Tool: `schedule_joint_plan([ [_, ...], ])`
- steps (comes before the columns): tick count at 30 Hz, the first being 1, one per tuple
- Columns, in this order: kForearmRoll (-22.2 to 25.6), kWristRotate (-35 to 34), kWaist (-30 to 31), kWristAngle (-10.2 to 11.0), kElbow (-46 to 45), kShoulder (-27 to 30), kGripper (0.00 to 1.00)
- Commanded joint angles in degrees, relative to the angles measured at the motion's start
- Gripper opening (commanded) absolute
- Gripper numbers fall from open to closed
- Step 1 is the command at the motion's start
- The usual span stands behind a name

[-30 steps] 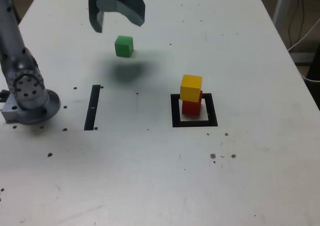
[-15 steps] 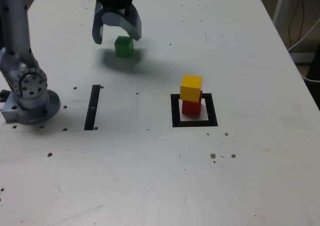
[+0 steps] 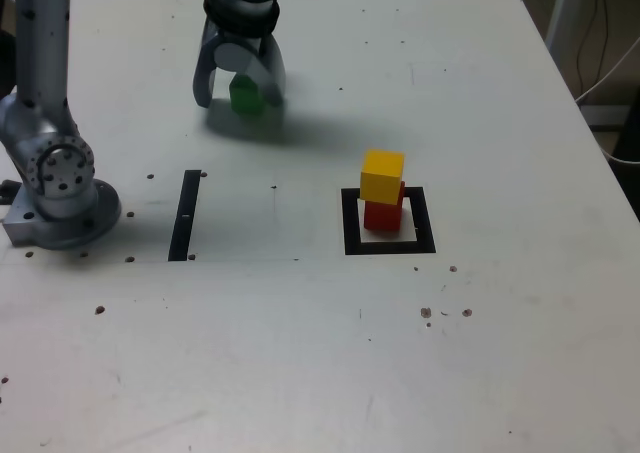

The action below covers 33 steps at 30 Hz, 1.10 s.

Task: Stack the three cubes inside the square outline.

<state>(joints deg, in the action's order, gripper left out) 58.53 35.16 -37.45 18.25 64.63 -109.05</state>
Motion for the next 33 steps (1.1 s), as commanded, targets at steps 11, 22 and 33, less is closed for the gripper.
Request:
schedule_joint_plan([
  [11,0.6,0.1,1.7,0.3,1.7,0.4,0.62],
  [22,0.1,0.3,1.8,0.3,1.8,-0.5,0.57],
  [33,0.1,0.3,2.2,0.4,2.8,0.0,0.3],
])
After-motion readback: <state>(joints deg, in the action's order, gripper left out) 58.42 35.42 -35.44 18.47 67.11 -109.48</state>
